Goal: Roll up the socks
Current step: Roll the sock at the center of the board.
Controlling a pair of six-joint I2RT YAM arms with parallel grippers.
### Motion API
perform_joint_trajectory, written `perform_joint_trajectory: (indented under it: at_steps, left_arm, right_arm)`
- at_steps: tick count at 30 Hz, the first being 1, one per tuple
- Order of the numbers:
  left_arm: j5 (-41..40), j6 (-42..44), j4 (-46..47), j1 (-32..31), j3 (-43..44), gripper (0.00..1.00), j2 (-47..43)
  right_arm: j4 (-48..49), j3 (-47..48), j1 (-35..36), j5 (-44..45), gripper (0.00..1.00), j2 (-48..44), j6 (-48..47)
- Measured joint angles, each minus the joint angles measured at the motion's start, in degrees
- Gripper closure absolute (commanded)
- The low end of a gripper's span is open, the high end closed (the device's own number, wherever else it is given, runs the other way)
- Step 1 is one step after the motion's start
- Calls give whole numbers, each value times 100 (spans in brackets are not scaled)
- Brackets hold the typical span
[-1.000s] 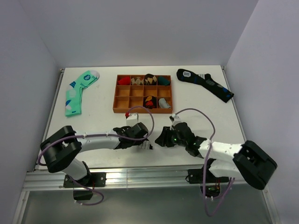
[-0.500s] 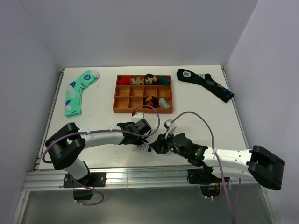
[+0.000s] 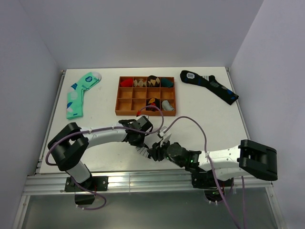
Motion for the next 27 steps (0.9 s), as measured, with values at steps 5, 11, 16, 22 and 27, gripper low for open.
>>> perform_joint_trajectory:
  at_steps: [5,11,16,22,27]
  left_arm:
    - [61,107,-168,0,131,100,90]
    - [125,201,-306,0,260,100,192]
    - [136,234,-382,0,332,100,249]
    - [170,302,-439,0,400,100,308]
    - [192,330,-503,7,468,100,365]
  right_arm:
    - [92,278,380,321,50,472,-170]
    - [92,732,793,702,49,1082,-350]
    - [-2,920,938,1040,47,1412,-446]
    - [-133,1056,1058,1384,46,1716,-544]
    - [-247,1156,1097,1615,45,1873,-629]
